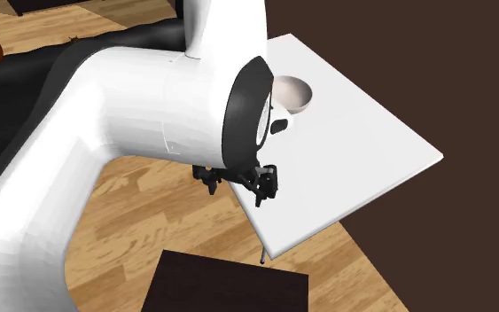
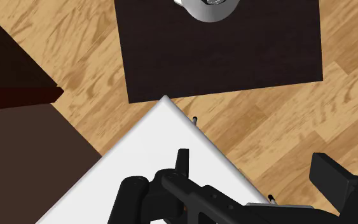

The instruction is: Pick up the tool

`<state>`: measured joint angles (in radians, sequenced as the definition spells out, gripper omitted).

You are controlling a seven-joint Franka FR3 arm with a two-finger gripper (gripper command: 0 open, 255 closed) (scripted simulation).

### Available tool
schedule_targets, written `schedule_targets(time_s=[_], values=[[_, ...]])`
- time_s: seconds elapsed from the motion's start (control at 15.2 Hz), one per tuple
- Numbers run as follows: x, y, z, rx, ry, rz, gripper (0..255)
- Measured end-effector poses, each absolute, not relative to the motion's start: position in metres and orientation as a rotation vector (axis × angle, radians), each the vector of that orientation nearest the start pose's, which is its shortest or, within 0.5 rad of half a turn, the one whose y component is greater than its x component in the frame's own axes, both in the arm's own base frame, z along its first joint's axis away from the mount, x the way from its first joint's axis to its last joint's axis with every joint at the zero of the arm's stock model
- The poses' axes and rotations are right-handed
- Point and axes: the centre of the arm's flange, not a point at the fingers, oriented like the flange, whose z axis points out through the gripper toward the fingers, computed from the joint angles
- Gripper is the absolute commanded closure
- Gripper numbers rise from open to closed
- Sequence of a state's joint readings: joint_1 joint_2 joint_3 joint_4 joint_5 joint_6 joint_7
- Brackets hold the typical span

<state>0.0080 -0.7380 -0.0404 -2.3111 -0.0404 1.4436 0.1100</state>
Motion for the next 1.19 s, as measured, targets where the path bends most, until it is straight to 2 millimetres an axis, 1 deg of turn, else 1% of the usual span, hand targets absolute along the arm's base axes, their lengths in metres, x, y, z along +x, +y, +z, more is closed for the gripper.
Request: schedule_targets(time_s=[0.07, 0.13, 0.33, 0.59, 0.73, 1.06, 1.19], values=[[0.306, -0.018, 0.586, -3.147, 0.209, 0.204, 0], [0.310, -0.021, 0.582, -3.146, 0.197, 0.204, 0], [0.329, -0.032, 0.560, -3.140, 0.132, 0.197, 0], [0.365, -0.051, 0.524, -3.128, 0.033, 0.185, 0], [0.386, -0.060, 0.510, -3.122, -0.018, 0.177, 0], [0.428, -0.073, 0.465, -3.101, -0.144, 0.160, 0], [0.449, -0.081, 0.447, -3.091, -0.193, 0.152, 0]])
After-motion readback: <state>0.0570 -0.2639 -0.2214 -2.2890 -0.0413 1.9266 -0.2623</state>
